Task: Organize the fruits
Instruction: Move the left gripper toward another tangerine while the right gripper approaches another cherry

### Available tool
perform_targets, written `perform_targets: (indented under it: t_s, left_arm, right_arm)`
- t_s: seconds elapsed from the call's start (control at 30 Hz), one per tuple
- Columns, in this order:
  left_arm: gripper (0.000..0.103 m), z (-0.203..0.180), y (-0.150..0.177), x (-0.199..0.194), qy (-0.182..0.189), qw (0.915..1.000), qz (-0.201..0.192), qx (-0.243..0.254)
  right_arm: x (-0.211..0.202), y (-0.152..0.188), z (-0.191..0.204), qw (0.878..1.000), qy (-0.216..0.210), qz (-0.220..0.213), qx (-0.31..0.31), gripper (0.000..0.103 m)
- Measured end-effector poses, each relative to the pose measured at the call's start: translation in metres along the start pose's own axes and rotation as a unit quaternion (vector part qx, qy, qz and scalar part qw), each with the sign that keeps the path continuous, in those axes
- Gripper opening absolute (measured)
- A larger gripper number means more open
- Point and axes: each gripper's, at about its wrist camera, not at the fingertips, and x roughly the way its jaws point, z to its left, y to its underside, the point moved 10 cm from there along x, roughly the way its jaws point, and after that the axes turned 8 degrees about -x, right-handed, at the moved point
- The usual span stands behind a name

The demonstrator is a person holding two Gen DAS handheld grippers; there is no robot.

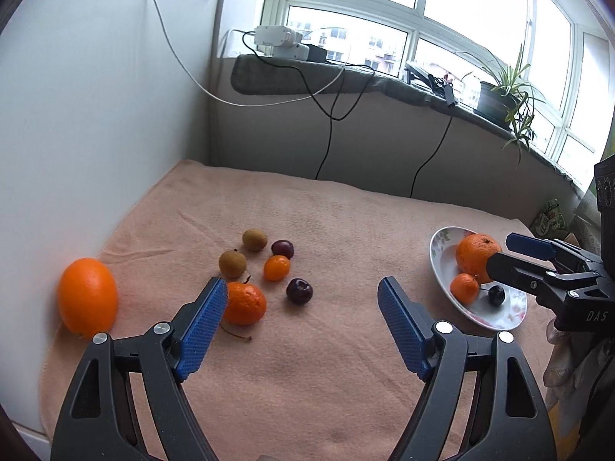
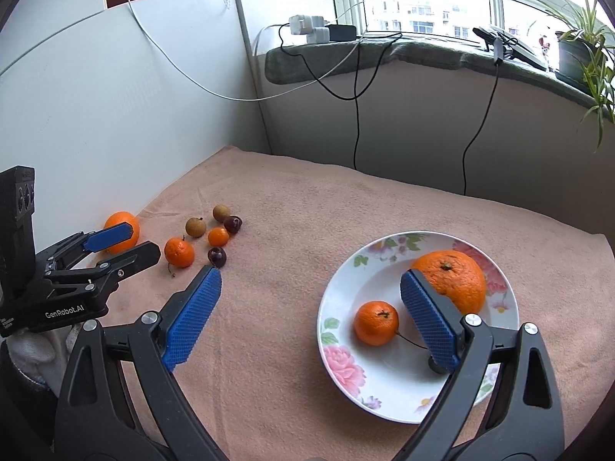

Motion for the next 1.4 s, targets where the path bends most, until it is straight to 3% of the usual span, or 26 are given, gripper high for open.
perform_targets:
  t_s: [0.27,0.43,0.5,0.53,0.6,0.8,1.0,1.27,1.4]
  left_arm:
    - [0.08,0.039,0.016,0.005,-0.011,0.999,0.022,-0.038]
    - [0.07,0.053,0.024,0.015,-0.003,0.9974,0.04,-0.061]
    - [0.066,0.055,0.025,0.019,0.0,0.997,0.043,-0.064]
    - [0.066,0.055,0.025,0.02,0.001,0.9971,0.045,-0.062]
    - [0.056,0.054,0.026,0.024,0.007,0.9971,0.05,-0.057]
    - [0.053,0.052,0.025,0.034,0.019,0.9968,0.059,-0.051]
    - [0.052,0.052,0.026,0.044,0.019,0.9965,0.068,-0.046]
    - [0.048,0.053,0.024,0.053,0.02,0.9964,0.072,-0.041]
    - [0.047,0.052,0.025,0.058,0.025,0.9958,0.078,-0.041]
  right_arm:
    - [0.029,-0.009,0.033,0.999,-0.042,0.016,-0.019,0.096]
    - [0.048,-0.012,0.052,0.997,-0.059,0.026,-0.032,0.095]
    - [0.057,-0.012,0.06,0.996,-0.069,0.037,-0.036,0.084]
    - [0.061,-0.011,0.064,0.996,-0.073,0.042,-0.038,0.082]
    - [0.069,-0.01,0.069,0.995,-0.08,0.05,-0.036,0.079]
    - [0.095,-0.005,0.083,0.991,-0.107,0.077,-0.022,0.059]
    - [0.123,0.0,0.09,0.987,-0.125,0.103,-0.001,0.048]
    - [0.145,0.005,0.094,0.984,-0.129,0.122,0.012,0.045]
    - [0.151,0.007,0.097,0.982,-0.133,0.131,0.012,0.039]
